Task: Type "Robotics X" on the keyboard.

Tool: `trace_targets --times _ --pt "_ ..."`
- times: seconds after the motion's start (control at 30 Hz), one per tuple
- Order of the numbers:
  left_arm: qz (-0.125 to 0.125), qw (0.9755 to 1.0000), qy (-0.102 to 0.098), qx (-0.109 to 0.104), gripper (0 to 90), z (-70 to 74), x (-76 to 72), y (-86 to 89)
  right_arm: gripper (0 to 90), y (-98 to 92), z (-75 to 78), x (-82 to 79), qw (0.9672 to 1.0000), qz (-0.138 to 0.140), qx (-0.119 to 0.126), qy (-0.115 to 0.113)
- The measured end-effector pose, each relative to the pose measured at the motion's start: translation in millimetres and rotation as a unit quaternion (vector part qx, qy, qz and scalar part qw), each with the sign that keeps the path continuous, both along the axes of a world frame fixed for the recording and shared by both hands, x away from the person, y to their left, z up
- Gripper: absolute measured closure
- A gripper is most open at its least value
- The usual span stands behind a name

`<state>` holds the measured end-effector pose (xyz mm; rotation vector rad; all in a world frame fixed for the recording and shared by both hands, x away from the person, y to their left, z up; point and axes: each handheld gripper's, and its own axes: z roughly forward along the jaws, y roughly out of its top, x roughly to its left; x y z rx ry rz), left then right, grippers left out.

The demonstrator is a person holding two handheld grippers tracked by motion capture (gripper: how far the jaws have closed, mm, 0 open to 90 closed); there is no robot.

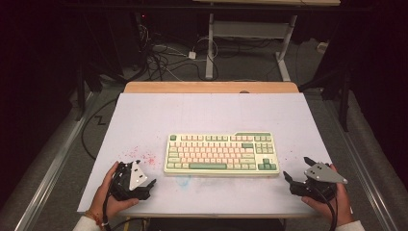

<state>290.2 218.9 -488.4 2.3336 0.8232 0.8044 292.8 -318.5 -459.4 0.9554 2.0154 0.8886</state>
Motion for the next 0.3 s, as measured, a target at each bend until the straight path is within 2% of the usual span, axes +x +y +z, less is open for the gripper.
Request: trace_targets --times 0.3 --pt "-0.003 1.0 -0.001 0.002 15.7 0.9 3.4 -2.9 17.1 -0.8 -1.3 1.6 1.0 -0.002 -0.002 0.002"
